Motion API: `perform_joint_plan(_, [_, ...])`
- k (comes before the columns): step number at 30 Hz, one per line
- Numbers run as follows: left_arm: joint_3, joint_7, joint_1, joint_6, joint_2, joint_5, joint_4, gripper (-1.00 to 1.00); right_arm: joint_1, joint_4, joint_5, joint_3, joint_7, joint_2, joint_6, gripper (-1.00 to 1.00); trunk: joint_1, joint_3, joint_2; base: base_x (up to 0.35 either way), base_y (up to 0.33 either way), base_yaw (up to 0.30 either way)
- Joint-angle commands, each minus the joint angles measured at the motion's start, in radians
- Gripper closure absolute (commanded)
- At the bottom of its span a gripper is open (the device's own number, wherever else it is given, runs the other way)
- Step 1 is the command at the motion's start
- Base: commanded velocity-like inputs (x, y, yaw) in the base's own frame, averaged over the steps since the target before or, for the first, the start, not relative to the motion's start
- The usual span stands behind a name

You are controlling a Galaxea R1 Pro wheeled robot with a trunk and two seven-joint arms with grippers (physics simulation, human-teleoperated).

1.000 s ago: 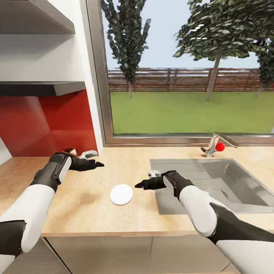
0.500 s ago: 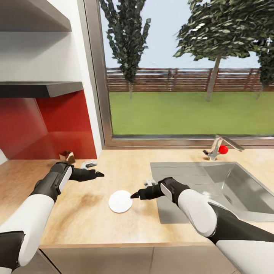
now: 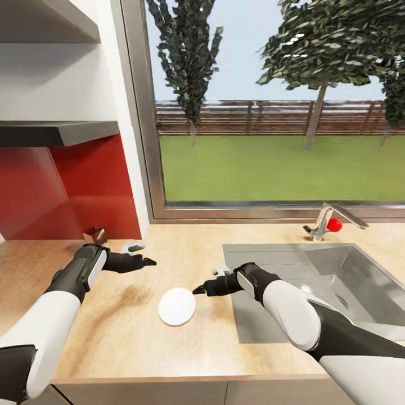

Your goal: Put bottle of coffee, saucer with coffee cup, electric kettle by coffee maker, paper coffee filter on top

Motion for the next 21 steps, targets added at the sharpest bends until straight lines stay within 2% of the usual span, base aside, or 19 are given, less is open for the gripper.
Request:
perform_joint_plan(1, [0.002,-0.003,0.001,0.008,0.0,0.006,0.0,-1.0,0.0,-0.002,0.01,-0.009,0.004,0.0,0.007,-1.0,0.001,-0.002,-0.002,0.019,0.0,0.0])
perform_joint_plan(8, [0.002,-0.025,0.023,0.02,0.004,0.006,0.043,-1.0,0.002,-0.002,0.01,-0.009,0.004,0.0,0.007,-1.0,0.001,-0.002,-0.002,0.005,0.0,0.0])
perform_joint_plan(14, [-0.001,-0.098,0.024,0.031,0.007,0.003,0.075,-1.0,0.003,-0.002,0.01,-0.009,0.004,0.0,0.007,-1.0,0.001,-0.002,-0.002,0.0,0.0,0.0])
perform_joint_plan(19, [-0.002,-0.106,0.024,0.032,0.007,0.003,0.076,-1.0,0.003,-0.001,0.01,-0.009,0.005,0.0,0.007,-1.0,0.001,-0.002,-0.002,0.0,0.0,0.0])
perform_joint_plan(21, [-0.003,-0.108,0.024,0.032,0.006,0.003,0.076,-1.0,0.003,-0.001,0.01,-0.009,0.029,0.0,0.007,-1.0,0.001,-0.002,-0.002,-0.056,0.009,0.0])
